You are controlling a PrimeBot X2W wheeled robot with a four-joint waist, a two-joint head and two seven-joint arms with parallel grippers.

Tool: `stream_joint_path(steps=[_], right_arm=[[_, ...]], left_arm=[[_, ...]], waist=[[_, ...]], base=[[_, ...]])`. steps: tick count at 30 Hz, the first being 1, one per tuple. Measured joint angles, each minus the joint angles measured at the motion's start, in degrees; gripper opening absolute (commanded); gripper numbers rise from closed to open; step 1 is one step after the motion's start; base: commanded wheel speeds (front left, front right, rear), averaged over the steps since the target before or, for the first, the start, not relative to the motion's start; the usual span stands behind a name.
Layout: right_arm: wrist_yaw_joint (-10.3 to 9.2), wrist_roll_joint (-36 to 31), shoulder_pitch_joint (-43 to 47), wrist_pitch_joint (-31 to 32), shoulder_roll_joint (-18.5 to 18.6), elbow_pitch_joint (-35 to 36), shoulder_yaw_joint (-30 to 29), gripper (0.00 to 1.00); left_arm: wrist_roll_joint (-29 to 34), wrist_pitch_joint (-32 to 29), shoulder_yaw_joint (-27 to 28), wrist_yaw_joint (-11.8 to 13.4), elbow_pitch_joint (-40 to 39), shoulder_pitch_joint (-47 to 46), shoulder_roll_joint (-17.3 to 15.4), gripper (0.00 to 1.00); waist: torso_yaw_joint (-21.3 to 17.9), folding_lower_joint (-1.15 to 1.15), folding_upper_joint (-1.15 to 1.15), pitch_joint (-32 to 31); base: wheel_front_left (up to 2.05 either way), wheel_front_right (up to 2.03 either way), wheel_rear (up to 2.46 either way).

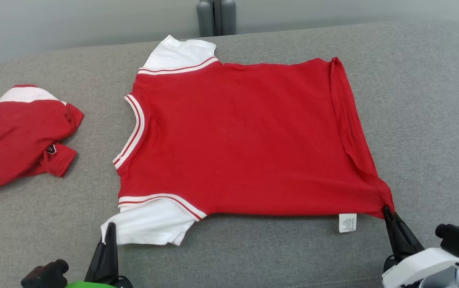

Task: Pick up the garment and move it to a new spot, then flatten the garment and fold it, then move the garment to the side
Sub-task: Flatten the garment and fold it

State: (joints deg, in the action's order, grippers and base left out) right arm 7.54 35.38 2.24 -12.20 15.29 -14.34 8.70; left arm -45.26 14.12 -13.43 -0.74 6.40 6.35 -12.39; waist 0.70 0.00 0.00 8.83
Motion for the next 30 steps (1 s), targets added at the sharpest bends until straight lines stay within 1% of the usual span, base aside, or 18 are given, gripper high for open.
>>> stream_joint_path(steps=[6,13,18,24,30], right_arm=[[-0.01,-1.6,-0.5,1.6,-1.4,1.8,-0.3,0.0],[-0.01,-2.3,-3.8,2.8,-1.4,3.3,0.3,0.0],[-0.01,-1.4,-6.1,4.1,-1.3,3.2,-0.1,0.0],[-0.01,-0.1,-10.8,5.7,-1.5,1.1,-1.1,0.0],[-0.01,0.3,-18.3,6.5,-2.2,-4.4,-1.1,0.0]], left_arm=[[1.8,-0.1,-1.4,-0.7,0.5,-2.4,-0.4,0.0],[3.3,-1.7,-1.7,-1.8,1.2,-8.2,-3.1,0.0],[4.1,-3.8,-2.6,-2.9,2.2,-13.0,-4.8,0.0],[5.2,-5.9,-3.6,-4.0,5.9,-20.7,-5.7,0.0],[5.5,-6.4,-4.3,-4.9,13.8,-29.0,-5.5,0.0]], waist=[[-0.7,0.0,0.0,0.2],[-1.5,0.0,0.0,0.4],[-1.7,0.0,0.0,1.0],[-2.2,0.0,0.0,2.6],[-2.8,0.0,0.0,5.3]], base=[[0.0,0.0,0.0],[0.0,0.0,0.0],[0.0,0.0,0.0],[0.0,0.0,0.0],[0.0,0.0,0.0]])
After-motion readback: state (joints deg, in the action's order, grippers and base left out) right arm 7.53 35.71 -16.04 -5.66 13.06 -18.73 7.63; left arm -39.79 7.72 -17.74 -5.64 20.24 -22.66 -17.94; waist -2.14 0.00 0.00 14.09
